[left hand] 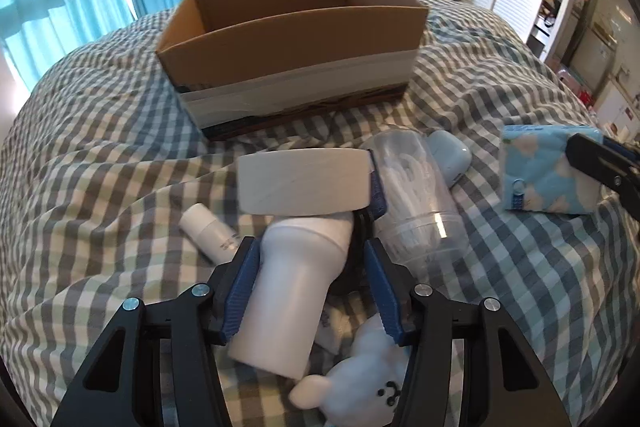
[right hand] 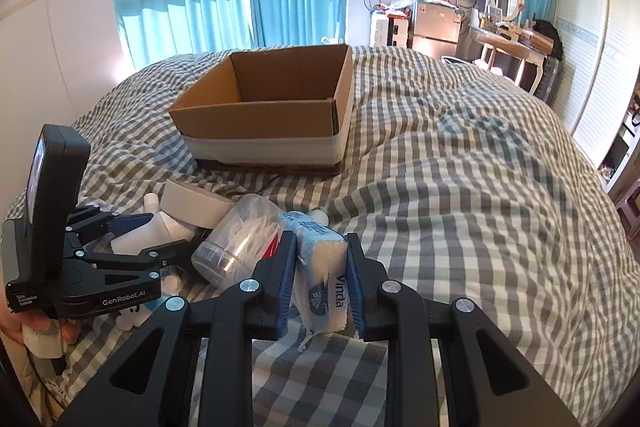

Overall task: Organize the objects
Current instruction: 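Carry the tissue pack and white bottle into the box and open both tools, then withdraw both tools from the box back toward the remaining items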

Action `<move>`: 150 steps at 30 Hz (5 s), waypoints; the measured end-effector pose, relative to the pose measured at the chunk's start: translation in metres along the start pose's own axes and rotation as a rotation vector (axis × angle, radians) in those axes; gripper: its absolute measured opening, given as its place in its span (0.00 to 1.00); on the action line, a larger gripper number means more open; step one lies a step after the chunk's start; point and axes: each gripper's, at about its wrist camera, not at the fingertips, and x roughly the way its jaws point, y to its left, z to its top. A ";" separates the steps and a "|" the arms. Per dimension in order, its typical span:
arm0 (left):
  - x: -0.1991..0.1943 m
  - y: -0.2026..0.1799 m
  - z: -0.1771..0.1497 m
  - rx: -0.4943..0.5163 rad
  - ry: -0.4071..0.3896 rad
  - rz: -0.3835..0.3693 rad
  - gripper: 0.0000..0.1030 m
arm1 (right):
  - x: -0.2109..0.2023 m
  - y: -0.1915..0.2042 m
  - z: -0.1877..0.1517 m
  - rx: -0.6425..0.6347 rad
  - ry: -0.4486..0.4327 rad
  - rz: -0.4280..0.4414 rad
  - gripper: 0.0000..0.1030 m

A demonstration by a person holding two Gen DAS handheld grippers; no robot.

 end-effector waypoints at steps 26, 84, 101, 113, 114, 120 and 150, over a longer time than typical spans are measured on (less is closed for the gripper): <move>-0.090 0.028 -0.015 -0.066 -0.122 0.017 0.42 | -0.040 0.028 0.008 -0.051 -0.073 -0.001 0.23; 0.075 0.066 0.219 0.006 -0.162 0.021 0.42 | 0.203 0.022 0.228 -0.131 0.010 0.031 0.23; 0.048 0.071 0.213 -0.013 -0.216 0.029 0.86 | 0.149 0.013 0.237 -0.067 -0.055 -0.009 0.56; -0.043 0.074 0.202 -0.017 -0.276 0.075 0.86 | 0.040 0.006 0.240 -0.044 -0.153 0.002 0.56; -0.053 0.070 0.204 -0.018 -0.286 0.081 0.86 | 0.027 0.006 0.240 -0.040 -0.162 0.006 0.56; -0.107 0.066 0.193 -0.041 -0.316 0.094 0.86 | -0.032 0.007 0.231 -0.061 -0.217 0.015 0.56; -0.051 0.034 0.033 -0.073 -0.137 0.158 0.94 | 0.019 0.020 0.062 -0.065 0.030 0.015 0.78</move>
